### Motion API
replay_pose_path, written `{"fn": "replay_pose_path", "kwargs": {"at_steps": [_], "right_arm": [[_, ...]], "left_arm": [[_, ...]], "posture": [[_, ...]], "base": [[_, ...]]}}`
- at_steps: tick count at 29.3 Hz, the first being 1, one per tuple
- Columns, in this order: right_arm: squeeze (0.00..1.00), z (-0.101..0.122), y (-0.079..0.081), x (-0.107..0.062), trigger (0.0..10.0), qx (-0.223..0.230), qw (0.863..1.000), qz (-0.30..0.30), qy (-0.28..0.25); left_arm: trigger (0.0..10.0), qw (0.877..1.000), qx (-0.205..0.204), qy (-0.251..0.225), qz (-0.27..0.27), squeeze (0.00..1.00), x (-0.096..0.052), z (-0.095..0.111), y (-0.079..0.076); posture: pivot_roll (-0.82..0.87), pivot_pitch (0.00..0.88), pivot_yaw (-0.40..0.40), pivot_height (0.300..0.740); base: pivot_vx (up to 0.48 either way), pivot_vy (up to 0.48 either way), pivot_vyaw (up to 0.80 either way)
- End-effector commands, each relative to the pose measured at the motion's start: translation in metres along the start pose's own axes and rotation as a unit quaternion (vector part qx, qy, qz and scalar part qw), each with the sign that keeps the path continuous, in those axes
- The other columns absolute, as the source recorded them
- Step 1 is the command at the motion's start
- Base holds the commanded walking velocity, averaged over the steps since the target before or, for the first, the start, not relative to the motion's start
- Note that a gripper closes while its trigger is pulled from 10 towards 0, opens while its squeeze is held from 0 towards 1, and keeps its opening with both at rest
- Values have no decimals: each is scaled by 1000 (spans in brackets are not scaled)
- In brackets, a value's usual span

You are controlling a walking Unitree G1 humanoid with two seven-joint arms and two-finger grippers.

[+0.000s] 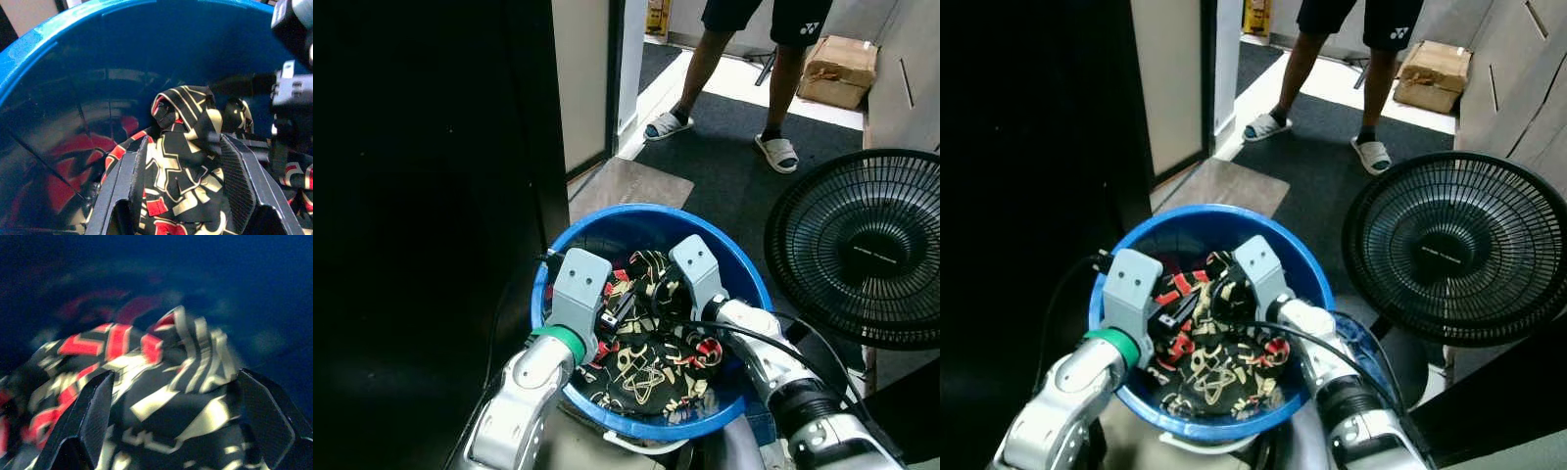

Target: Clothes washing

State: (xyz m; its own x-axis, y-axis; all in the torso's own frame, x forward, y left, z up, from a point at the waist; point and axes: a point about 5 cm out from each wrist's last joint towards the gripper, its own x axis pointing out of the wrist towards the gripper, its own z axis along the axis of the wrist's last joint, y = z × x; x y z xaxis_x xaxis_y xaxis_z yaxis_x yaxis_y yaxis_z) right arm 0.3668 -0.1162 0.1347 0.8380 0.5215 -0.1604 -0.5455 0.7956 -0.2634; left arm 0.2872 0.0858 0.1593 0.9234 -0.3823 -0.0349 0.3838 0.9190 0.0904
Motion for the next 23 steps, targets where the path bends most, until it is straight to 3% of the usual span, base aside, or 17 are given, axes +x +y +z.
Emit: {"fn": "replay_pose_path", "kwargs": {"at_steps": [1, 8, 10, 14, 19, 23], "right_arm": [[0, -11, -12, -7, 10000, 20, 999, -26, 14], [0, 18, -14, 11, 10000, -11, 1000, -10, -3], [0, 25, -7, 20, 10000, -30, 999, 10, 6], [0, 23, 11, 31, 10000, -9, 998, 52, 34], [0, 16, 24, 35, 10000, 40, 994, 81, 59], [0, 12, 28, 36, 10000, 48, 992, 91, 69]], "left_arm": [[10000, 998, -7, 54, 34, 0, -5, -22, 14], [10000, 998, -10, 52, 28, 0, -2, -21, 11], [10000, 998, -10, 53, 25, 0, -1, -22, 10], [10000, 998, -11, 56, 26, 0, -3, -24, 8], [10000, 997, -13, 63, 34, 0, -9, -27, 9], [10000, 997, -14, 65, 37, 0, -12, -28, 9]], "posture": [[46, 208, 16, 470], [36, 209, 20, 470], [34, 211, 17, 470], [50, 224, 4, 470], [71, 241, -11, 470], [83, 252, -15, 470]], "base": [[0, 0, 0], [0, 0, 0], [0, 0, 0], [0, 0, 0], [0, 0, 0], [0, 0, 0]]}}
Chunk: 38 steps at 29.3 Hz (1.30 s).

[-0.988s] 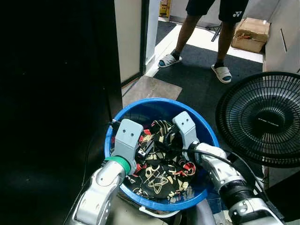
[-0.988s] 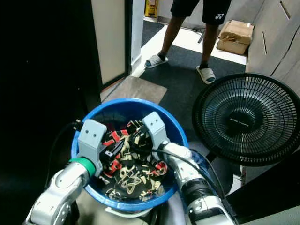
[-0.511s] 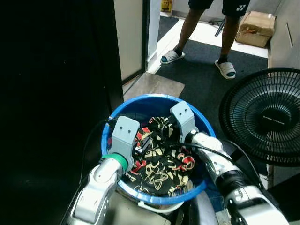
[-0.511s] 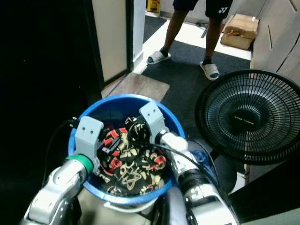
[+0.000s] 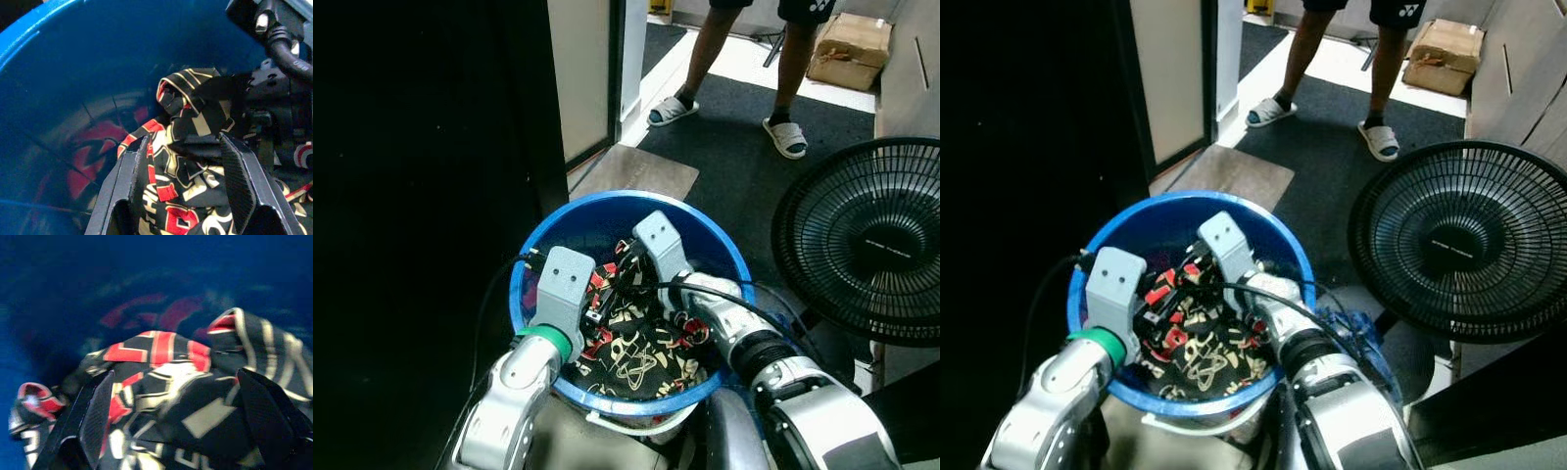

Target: Clothes washing

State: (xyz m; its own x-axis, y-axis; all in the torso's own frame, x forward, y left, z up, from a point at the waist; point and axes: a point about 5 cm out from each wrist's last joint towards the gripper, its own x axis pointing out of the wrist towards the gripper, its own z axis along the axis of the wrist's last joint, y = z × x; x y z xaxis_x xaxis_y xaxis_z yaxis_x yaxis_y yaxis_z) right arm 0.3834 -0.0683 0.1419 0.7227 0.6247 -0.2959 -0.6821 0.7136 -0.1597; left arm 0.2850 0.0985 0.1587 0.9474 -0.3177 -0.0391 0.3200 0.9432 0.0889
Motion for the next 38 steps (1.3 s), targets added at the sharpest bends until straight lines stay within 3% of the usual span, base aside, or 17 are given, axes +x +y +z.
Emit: {"fn": "replay_pose_path", "kwargs": {"at_steps": [1, 7, 11, 18, 24, 27, 29, 30, 31, 32, 33, 34, 36, 38], "right_arm": [[0, -9, 1, -1, 10000, 17, 1000, 2, 17], [0, -34, 19, 1, 10000, 8, 996, 49, 69], [0, -49, 26, 0, 10000, -59, 993, 43, 98], [0, -62, 25, -4, 10000, -69, 989, 31, 127], [0, -69, 15, -11, 10000, -86, 985, 13, 145], [0, -34, -9, -12, 10000, -67, 995, -60, 33], [0, -34, -9, -12, 10000, -67, 995, -60, 33], [0, -20, -17, -14, 10000, -65, 994, -87, -11], [0, -20, -17, -14, 10000, -65, 994, -87, -11], [0, -7, -25, -16, 10000, -62, 991, -111, -50], [0, -7, -25, -16, 10000, -62, 991, -111, -50], [0, 3, -31, -20, 10000, -53, 987, -130, -82], [0, 3, -31, -20, 10000, -53, 987, -130, -82], [0, 8, -40, -26, 10000, -17, 982, -148, -113]], "left_arm": [[10000, 998, -10, 61, 3, 0, -4, -26, -1], [10000, 998, -10, 69, 12, 0, -12, -29, 1], [10000, 997, -11, 72, 11, 0, -15, -29, 0], [10000, 997, -11, 74, 7, 0, -14, -29, -1], [10000, 997, -9, 73, 1, 0, -12, -28, -1], [10000, 998, -9, 70, -3, 0, -9, -25, -3], [10000, 998, -9, 70, -3, 0, -9, -25, -3], [10000, 998, -9, 68, -3, 0, -8, -24, -3], [10000, 998, -9, 68, -3, 0, -8, -24, -3], [10000, 998, -11, 59, -2, 0, -6, -20, -2], [10000, 998, -11, 59, -2, 0, -6, -20, -2], [10000, 999, -17, 42, -2, 0, -2, -13, -1], [10000, 999, -17, 42, -2, 0, -2, -13, -1], [10000, 999, -35, -23, -11, 0, 9, 18, 4]], "posture": [[83, 252, -15, 470], [98, 279, -20, 470], [92, 290, -13, 470], [87, 292, -8, 470], [71, 289, 6, 470], [67, 283, 9, 470], [67, 283, 9, 470], [67, 281, 9, 470], [67, 281, 9, 470], [67, 281, 9, 470], [67, 281, 9, 470], [67, 276, 8, 470], [67, 276, 8, 470], [65, 271, 11, 470]], "base": [[0, 0, 0], [0, 0, 0], [0, 0, 0], [0, 0, 0], [0, 0, 0], [0, 0, 0], [0, 0, 0], [0, 0, 0], [0, 0, 0], [0, 0, 0], [0, 0, 0], [0, 0, 0], [0, 0, 0], [0, 0, 0]]}}
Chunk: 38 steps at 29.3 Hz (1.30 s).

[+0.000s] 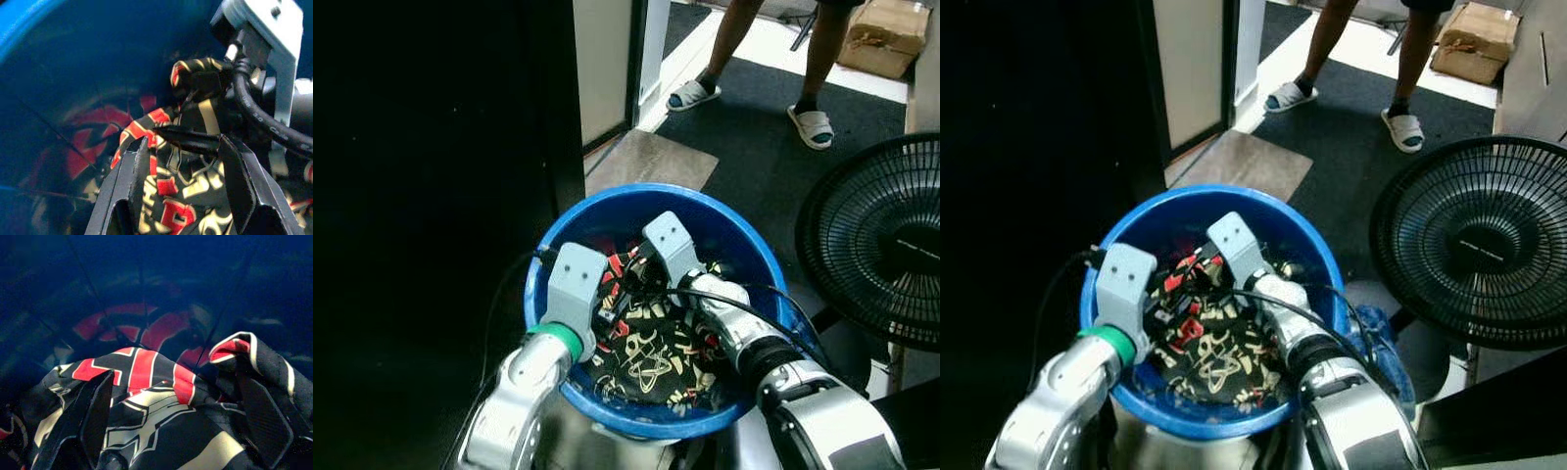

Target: Clothes washing

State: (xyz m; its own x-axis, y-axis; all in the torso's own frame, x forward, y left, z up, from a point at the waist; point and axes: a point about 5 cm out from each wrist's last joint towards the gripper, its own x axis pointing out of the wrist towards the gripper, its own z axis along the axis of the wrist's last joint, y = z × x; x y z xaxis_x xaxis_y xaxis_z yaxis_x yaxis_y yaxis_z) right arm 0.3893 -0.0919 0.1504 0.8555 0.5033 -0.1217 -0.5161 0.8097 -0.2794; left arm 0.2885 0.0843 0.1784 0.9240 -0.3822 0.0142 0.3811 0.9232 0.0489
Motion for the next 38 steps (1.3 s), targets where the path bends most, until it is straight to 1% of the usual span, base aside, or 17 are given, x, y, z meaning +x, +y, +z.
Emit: {"fn": "replay_pose_path", "kwargs": {"at_steps": [1, 2, 3, 6, 9, 12, 13, 16, 18, 20, 22, 23, 25, 27, 29, 32, 38], "right_arm": [[0, 6, -20, -8, 10000, 24, 998, -46, -43], [0, 3, -22, -10, 10000, 32, 997, -51, -44], [0, 3, -22, -10, 10000, 32, 997, -51, -44], [0, -3, -23, -15, 10000, 35, 997, -57, -49], [0, -4, -23, -16, 10000, 36, 996, -59, -52], [0, 1, -22, -20, 10000, 40, 994, -48, -87], [0, 1, -22, -20, 10000, 40, 994, -48, -87], [0, -2, -11, -20, 10000, 32, 996, -20, -87], [0, -2, -11, -20, 10000, 32, 996, -20, -87], [0, -12, 13, -20, 10000, -3, 997, 36, -68], [0, -12, 13, -20, 10000, -3, 997, 36, -68], [0, -17, 23, -19, 10000, -15, 997, 57, -55], [0, -17, 28, -17, 10000, -24, 996, 67, -49], [0, -17, 28, -17, 10000, -24, 996, 67, -49], [0, -10, 26, -12, 10000, -20, 997, 61, -48], [0, -8, 25, -10, 10000, -11, 997, 65, -44], [0, -22, 27, -13, 10000, -33, 993, 113, 27]], "left_arm": [[10000, 1000, -14, 5, 22, 0, 1, -3, 15], [10000, 999, -18, -32, 12, 0, 6, 15, 16], [10000, 999, -18, -32, 12, 0, 6, 15, 16], [10000, 996, -16, -85, -8, 0, 10, 44, 17], [10000, 996, -16, -90, -10, 0, 10, 46, 17], [10000, 993, 11, -119, -6, 0, 9, 71, 26], [10000, 993, 11, -119, -6, 0, 9, 71, 26], [10000, 991, 34, -131, 9, 0, 9, 81, 37], [10000, 991, 34, -131, 9, 0, 9, 81, 37], [10000, 990, 43, -132, 24, 0, 10, 85, 47], [10000, 990, 43, -132, 24, 0, 10, 85, 47], [10000, 991, 51, -126, 22, 0, 11, 82, 47], [10000, 992, 59, -112, 16, 0, 10, 75, 44], [10000, 992, 59, -112, 16, 0, 10, 75, 44], [10000, 994, 68, -81, 6, 0, 9, 58, 38], [10000, 995, 70, -68, 4, 0, 8, 53, 37], [10000, 996, 62, -58, -7, 0, 6, 47, 30]], "posture": [[65, 271, 11, 470], [61, 268, 15, 470], [61, 268, 15, 470], [60, 265, 20, 470], [60, 265, 20, 470], [48, 254, 31, 470], [48, 254, 31, 470], [41, 247, 34, 470], [41, 247, 34, 470], [41, 242, 34, 470], [41, 242, 34, 470], [38, 241, 34, 470], [38, 241, 33, 470], [38, 241, 33, 470], [38, 241, 33, 470], [40, 240, 32, 470], [41, 244, 28, 470]], "base": [[0, 0, 0], [0, 0, 0], [0, 0, 0], [0, 0, 0], [0, 0, 0], [0, 0, 0], [0, 0, 0], [0, 0, 0], [0, 0, 0], [0, 0, 0], [0, 0, 0], [0, 0, 0], [0, 0, 0], [0, 0, 0], [0, 0, 0], [0, 0, 0], [0, 0, 0]]}}
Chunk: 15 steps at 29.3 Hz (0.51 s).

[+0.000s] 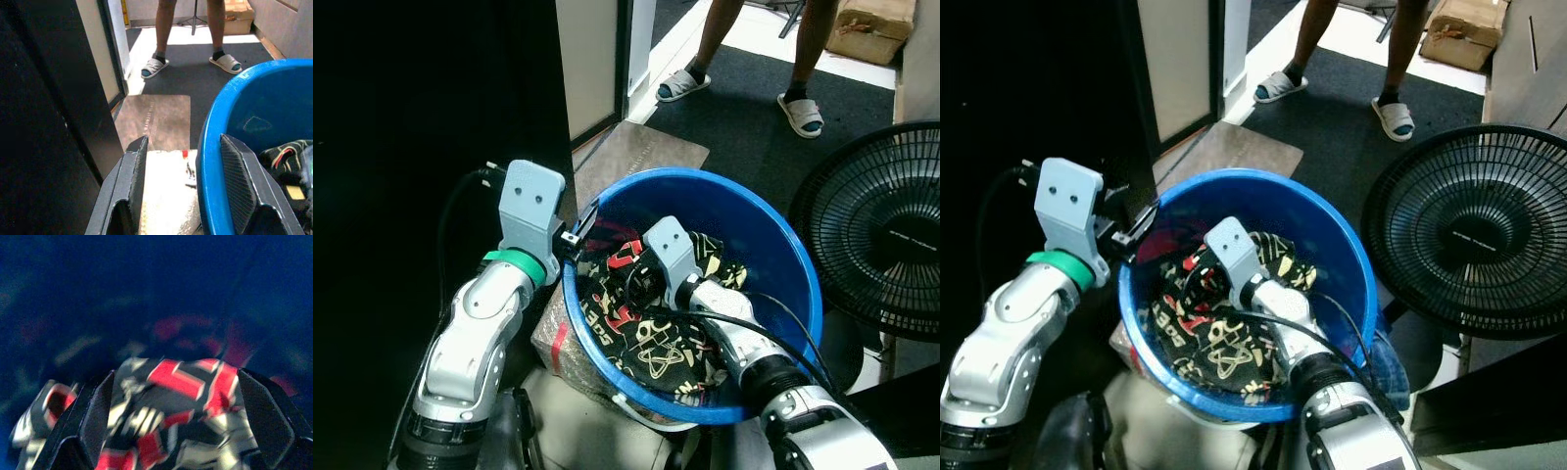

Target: Clothes washing

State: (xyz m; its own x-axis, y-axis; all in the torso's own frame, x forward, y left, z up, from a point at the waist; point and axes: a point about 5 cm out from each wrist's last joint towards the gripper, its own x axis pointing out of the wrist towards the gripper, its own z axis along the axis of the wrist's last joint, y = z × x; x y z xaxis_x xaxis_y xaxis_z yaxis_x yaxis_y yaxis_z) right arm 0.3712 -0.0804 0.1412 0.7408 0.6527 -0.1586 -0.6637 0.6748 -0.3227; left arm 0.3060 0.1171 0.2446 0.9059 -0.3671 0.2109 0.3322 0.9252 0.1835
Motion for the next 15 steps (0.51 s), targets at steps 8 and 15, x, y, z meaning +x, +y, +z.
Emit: {"fn": "replay_pose_path", "kwargs": {"at_steps": [8, 15], "right_arm": [[0, -48, -1, -24, 10000, 13, 991, 23, 134], [0, -75, -9, -49, 10000, -2, 977, 38, 210]], "left_arm": [[10000, 998, -19, 39, -35, 0, 0, -16, -19], [10000, 998, -26, 40, -48, 0, 1, -18, -26]], "posture": [[21, 249, 33, 470], [5, 253, 40, 470]], "base": [[0, 0, 0], [0, 0, 0]]}}
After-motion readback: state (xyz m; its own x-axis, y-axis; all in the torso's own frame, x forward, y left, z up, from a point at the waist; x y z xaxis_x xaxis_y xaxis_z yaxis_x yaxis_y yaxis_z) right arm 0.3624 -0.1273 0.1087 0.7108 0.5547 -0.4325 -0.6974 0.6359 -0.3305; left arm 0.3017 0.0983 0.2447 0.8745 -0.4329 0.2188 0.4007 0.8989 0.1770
